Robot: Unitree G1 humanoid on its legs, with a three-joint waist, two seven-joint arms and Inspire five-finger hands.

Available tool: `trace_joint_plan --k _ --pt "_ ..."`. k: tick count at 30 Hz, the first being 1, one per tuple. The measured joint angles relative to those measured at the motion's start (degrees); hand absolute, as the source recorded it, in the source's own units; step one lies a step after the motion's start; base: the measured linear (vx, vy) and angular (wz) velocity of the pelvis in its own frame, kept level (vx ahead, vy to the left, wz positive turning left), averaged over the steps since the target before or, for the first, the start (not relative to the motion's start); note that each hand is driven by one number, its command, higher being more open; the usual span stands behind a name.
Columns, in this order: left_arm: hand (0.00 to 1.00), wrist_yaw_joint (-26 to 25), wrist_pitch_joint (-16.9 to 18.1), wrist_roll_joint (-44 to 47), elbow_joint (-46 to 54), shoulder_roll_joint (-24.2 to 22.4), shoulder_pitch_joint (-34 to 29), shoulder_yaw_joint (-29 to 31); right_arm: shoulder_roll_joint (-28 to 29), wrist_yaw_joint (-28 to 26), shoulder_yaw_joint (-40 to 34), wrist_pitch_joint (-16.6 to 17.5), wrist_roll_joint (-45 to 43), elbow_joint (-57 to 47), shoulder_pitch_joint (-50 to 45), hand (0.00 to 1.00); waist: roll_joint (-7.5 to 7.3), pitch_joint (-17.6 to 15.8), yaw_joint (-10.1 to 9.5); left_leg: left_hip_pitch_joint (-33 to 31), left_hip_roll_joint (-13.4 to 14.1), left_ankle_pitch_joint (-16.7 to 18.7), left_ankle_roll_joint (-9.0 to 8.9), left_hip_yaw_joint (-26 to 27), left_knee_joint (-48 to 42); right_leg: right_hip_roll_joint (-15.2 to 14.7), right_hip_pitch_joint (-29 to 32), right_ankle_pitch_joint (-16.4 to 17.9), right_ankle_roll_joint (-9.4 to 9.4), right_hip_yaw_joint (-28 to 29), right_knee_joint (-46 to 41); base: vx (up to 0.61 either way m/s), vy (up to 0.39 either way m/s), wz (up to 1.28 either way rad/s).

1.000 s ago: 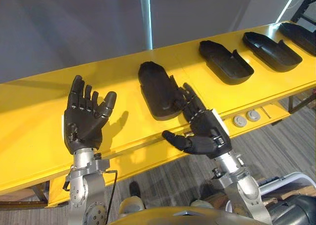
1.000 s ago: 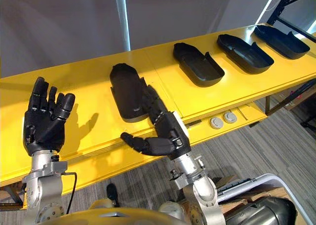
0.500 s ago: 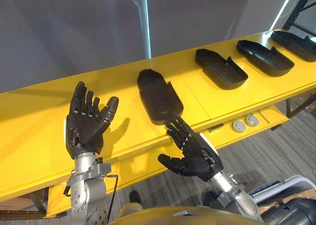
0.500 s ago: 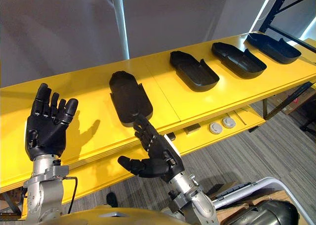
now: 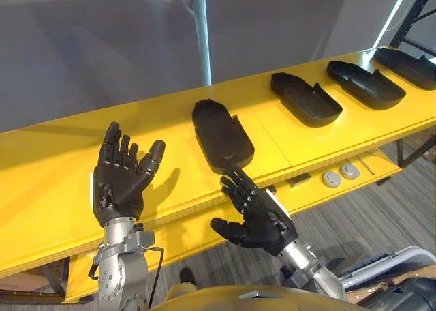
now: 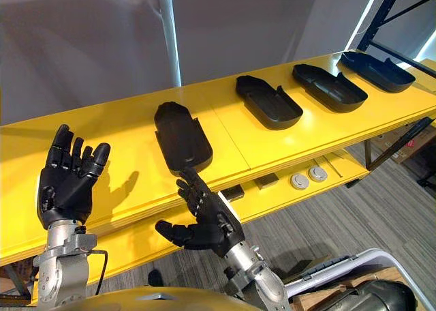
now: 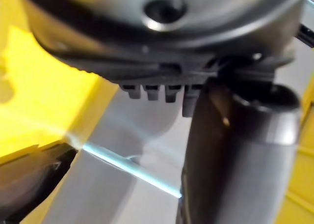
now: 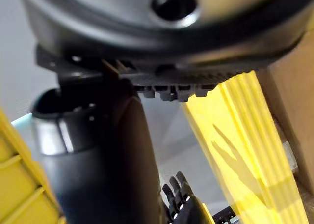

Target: Walk over and take three plastic housings, then place them on the shelf

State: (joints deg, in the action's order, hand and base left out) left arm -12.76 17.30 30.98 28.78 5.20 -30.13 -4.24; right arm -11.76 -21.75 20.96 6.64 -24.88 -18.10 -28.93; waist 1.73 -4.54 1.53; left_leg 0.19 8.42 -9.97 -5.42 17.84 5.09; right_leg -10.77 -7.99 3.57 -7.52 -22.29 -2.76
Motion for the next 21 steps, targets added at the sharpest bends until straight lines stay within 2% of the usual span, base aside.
trace_joint_plan --k 4,8,12,21 --pt "1.0 -0.6 0.0 0.0 0.0 0.0 0.4 0.0 0.1 4.7 2.8 1.8 2.3 2.2 4.5 1.0 0.32 0.6 -0.28 -0.6 -0.1 -0.4 0.48 -0.9 0.0 0.0 -0.1 -0.2 -0.31 -0.9 -0.1 0.01 -0.009 0.1" --pt "1.0 -0.7 0.0 0.0 -0.1 0.0 0.5 0.1 0.1 10.9 2.3 2.5 4.5 4.4 6.0 1.0 0.8 0.9 -1.36 -0.8 -0.4 -0.6 0.55 -1.4 0.0 -0.1 -0.3 -0.3 -0.44 -1.4 -0.1 0.01 -0.01 0.08" --pt "1.0 -1.0 0.0 0.0 -0.1 -0.1 0.4 0.4 0.1 14.8 1.6 2.5 6.8 4.8 6.8 1.0 0.92 0.9 -1.36 -0.8 -0.6 -0.6 0.4 -2.5 0.0 -0.1 -1.0 -0.2 -0.42 -2.5 0.0 -0.01 -0.011 0.13" --pt "1.0 -1.0 0.0 -0.2 -0.1 -0.1 0.5 0.7 0.2 17.6 1.6 1.4 12.4 6.5 10.2 1.0 1.0 0.8 -1.41 -0.9 -0.6 -0.8 0.45 -2.6 0.0 -0.2 -1.0 0.1 -0.05 -2.6 -0.1 -0.01 0.0 0.01"
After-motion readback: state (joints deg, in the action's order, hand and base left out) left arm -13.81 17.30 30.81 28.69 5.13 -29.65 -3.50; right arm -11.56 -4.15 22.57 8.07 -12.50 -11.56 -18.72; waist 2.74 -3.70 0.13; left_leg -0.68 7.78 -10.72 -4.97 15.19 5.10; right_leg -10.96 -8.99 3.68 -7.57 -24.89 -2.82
